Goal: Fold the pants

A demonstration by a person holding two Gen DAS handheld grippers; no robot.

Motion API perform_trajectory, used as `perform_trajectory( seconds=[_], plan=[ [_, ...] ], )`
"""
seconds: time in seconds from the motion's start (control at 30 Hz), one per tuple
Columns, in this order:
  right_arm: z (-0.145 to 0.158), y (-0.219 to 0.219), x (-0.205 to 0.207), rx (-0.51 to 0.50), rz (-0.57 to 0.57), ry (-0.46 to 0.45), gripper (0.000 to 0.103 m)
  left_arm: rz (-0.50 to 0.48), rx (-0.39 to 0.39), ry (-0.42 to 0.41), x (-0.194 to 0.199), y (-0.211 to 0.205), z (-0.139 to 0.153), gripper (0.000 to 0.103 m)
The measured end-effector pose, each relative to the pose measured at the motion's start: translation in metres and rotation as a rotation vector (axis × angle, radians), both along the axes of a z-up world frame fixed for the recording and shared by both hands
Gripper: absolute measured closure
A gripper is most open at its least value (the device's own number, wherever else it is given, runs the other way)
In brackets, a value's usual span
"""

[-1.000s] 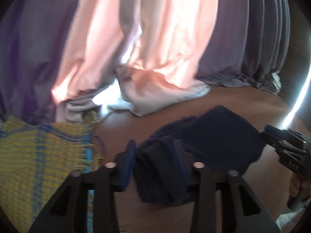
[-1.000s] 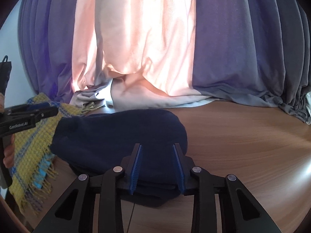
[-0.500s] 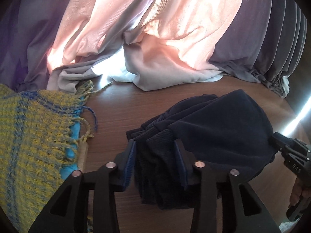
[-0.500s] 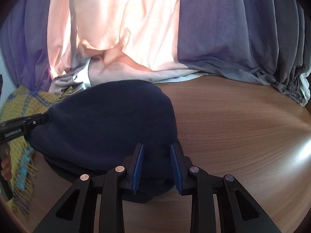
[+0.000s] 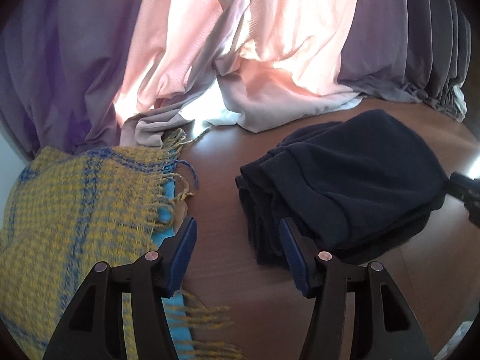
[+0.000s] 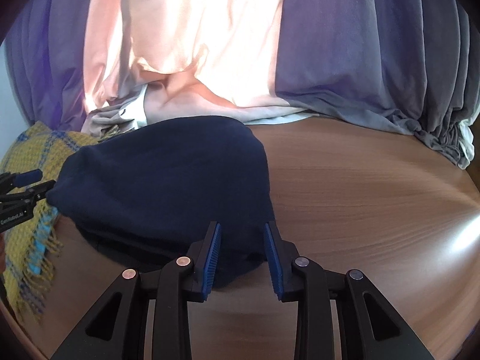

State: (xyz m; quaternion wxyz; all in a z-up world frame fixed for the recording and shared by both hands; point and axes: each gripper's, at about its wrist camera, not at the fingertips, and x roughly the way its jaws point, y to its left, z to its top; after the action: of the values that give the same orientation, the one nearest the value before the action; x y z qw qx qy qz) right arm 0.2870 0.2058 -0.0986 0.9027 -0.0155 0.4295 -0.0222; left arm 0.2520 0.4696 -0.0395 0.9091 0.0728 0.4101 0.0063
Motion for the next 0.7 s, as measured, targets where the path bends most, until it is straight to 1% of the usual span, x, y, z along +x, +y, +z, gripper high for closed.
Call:
perform_trajectory(
  seconds=[0.07, 0.13, 0.17, 0.2, 0.23, 0.3, 0.37, 0.4, 0.43, 0.5, 0.53, 0.6, 0.7],
  plan=[
    [0.003, -0.001, -0.006, 0.019, 0.006, 0.005, 0.072, 0.022, -0.008, -0.015, -0.007, -0.003, 0.006, 0.047],
    [0.007, -0.003, -0.011, 0.038, 0.005, -0.002, 0.072, 0.030, -0.038, -0.050, -0.021, -0.008, 0.018, 0.046],
    [0.010, -0.004, -0.014, 0.045, 0.003, -0.007, 0.072, 0.033, -0.048, -0.061, -0.025, -0.010, 0.022, 0.044],
    [0.016, -0.007, -0.018, 0.055, 0.002, -0.019, 0.070, 0.043, -0.063, -0.085, -0.033, -0.013, 0.030, 0.042],
    [0.021, -0.009, -0.020, 0.061, 0.003, -0.030, 0.062, 0.052, -0.071, -0.107, -0.039, -0.017, 0.036, 0.038],
    [0.035, -0.013, -0.029, 0.063, 0.003, -0.074, 0.051, 0.061, -0.072, -0.145, -0.050, -0.025, 0.047, 0.034],
    [0.049, -0.017, -0.037, 0.054, 0.003, -0.119, 0.046, 0.060, -0.075, -0.188, -0.064, -0.036, 0.059, 0.026],
    [0.058, -0.019, -0.042, 0.051, 0.005, -0.144, 0.041, 0.058, -0.079, -0.213, -0.073, -0.043, 0.066, 0.024],
    [0.064, -0.021, -0.047, 0.049, 0.007, -0.161, 0.033, 0.056, -0.082, -0.229, -0.078, -0.048, 0.070, 0.022],
    [0.077, -0.025, -0.056, 0.045, 0.014, -0.188, 0.027, 0.051, -0.091, -0.258, -0.091, -0.059, 0.080, 0.017],
    [0.083, -0.027, -0.062, 0.043, 0.019, -0.204, 0.027, 0.057, -0.093, -0.274, -0.100, -0.068, 0.084, 0.013],
    [0.093, -0.031, -0.074, 0.034, 0.029, -0.229, 0.024, 0.056, -0.091, -0.285, -0.110, -0.080, 0.090, 0.012],
    [0.106, -0.039, -0.096, 0.019, 0.043, -0.244, 0.020, 0.050, -0.060, -0.295, -0.128, -0.104, 0.095, 0.009]
  ],
)
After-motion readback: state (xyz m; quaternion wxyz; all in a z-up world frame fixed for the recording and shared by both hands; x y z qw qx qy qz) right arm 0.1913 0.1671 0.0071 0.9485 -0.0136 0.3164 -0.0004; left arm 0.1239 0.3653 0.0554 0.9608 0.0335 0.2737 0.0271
